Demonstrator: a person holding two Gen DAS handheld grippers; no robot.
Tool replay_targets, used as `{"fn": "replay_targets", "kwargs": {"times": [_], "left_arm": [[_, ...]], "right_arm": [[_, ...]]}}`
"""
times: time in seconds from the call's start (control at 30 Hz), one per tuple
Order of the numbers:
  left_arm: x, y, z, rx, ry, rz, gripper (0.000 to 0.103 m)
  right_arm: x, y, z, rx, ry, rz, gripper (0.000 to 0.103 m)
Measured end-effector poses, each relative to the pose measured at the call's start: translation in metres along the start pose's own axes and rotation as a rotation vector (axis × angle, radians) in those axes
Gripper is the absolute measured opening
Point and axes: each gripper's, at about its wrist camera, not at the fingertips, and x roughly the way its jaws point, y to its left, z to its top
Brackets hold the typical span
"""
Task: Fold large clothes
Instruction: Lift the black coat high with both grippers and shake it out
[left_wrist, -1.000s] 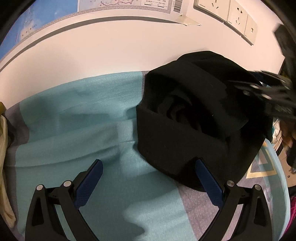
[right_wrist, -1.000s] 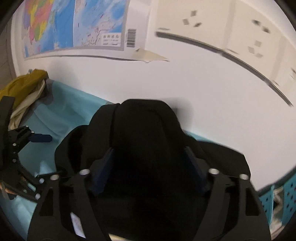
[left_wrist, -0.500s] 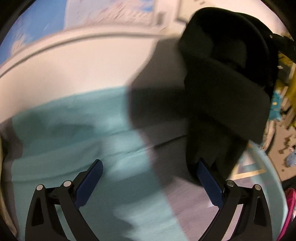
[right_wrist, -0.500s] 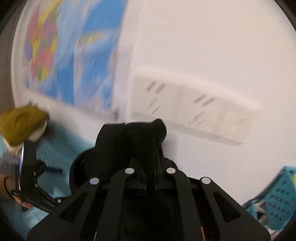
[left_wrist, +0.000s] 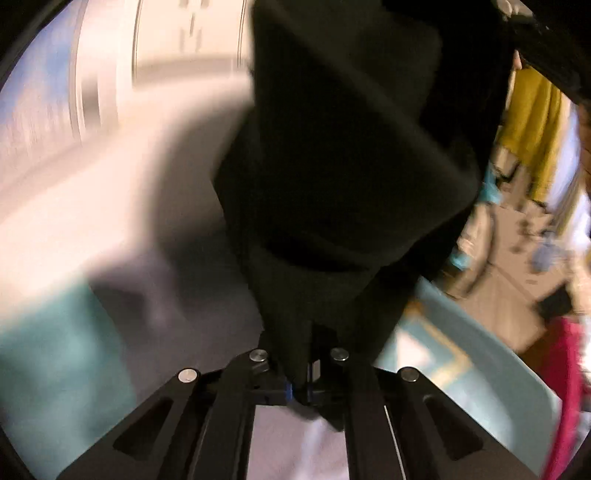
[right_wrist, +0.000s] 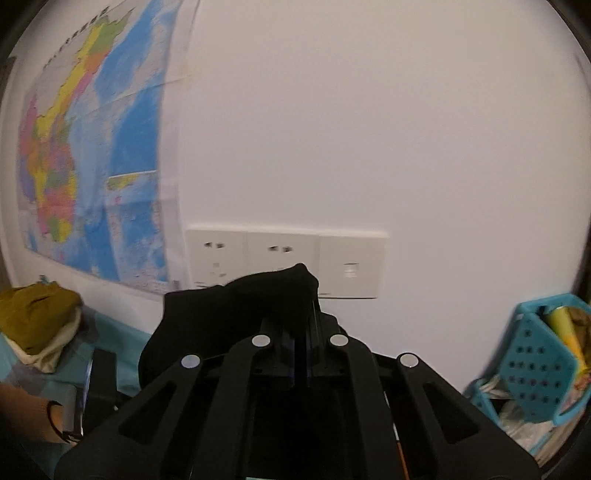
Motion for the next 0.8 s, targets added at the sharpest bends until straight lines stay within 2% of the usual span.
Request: {"fn": "replay_targets", "kwargs": {"times": [0.07,0.17,0.23,0.3,0.4,0.5,0.6,0.73,0.8], "left_arm": [[-0.014,-0.006,0.027,0.005,-0.054,0.032,0.003],[-0.052,-0.019,0.088,0.001,-0.201,0.078,0.002],[-0.08,-0.033,0.121,0.017,-0.277,0.068,0.002],[-0.104,-0.049,0.149,0.031,-0.316,0.046,0.002],[-0.15,-0.063,0.171,0.044,-0.441,0.061,0.002],[-0.214,-0.062,0.181,0.014,-0.552,0.033,0.002],[-0.276,-0.068,0.175,0.027,-0.647,0.039,0.002],[-0.377,-0.087,0.134,0.095,-0.785,0.13,0.003],[-0.429,-0.08,0.11,0.122,-0.832,0.161,0.003]], "right_arm": [[-0.016,-0.015,0.011,0.026,-0.031,-0.04,0.003],[-0.052,-0.033,0.039,0.041,-0.114,-0.1,0.003],[-0.082,-0.04,0.063,0.039,-0.175,-0.146,0.003],[-0.109,-0.042,0.083,0.032,-0.227,-0.168,0.003],[-0.158,-0.035,0.112,-0.004,-0.307,-0.211,0.003],[-0.22,-0.022,0.133,-0.049,-0.404,-0.22,0.003],[-0.262,-0.001,0.14,-0.078,-0.464,-0.218,0.003],[-0.327,0.03,0.132,-0.089,-0.554,-0.161,0.003],[-0.359,0.047,0.12,-0.09,-0.602,-0.099,0.003]]}}
